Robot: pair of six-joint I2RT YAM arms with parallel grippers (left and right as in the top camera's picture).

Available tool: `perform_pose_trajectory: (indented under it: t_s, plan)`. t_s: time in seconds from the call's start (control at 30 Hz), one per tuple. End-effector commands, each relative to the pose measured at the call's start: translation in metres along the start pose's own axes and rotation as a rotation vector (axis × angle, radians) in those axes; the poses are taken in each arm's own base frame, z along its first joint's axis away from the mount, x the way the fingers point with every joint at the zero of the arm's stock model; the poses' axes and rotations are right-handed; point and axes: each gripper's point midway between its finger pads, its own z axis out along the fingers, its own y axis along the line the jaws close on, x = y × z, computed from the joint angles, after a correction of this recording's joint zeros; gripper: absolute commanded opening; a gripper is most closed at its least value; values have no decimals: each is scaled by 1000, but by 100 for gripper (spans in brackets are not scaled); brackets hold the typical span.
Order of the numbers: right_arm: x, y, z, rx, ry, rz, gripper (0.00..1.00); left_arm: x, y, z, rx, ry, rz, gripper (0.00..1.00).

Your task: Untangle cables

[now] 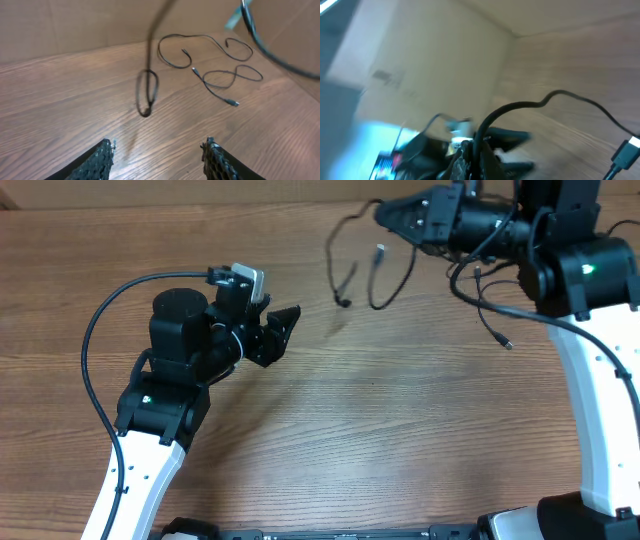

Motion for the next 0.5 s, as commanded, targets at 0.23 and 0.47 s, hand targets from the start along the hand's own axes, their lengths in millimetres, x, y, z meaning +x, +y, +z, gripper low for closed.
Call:
perform_pose_trajectory:
  t_s: [0.23, 0.47]
  plan:
    - [24, 92, -8, -348, 160, -159, 4, -3, -16, -2, 94, 1, 79, 63]
    - [24, 117, -6, -411, 161, -189, 4, 2, -17, 4, 122, 24, 67, 65]
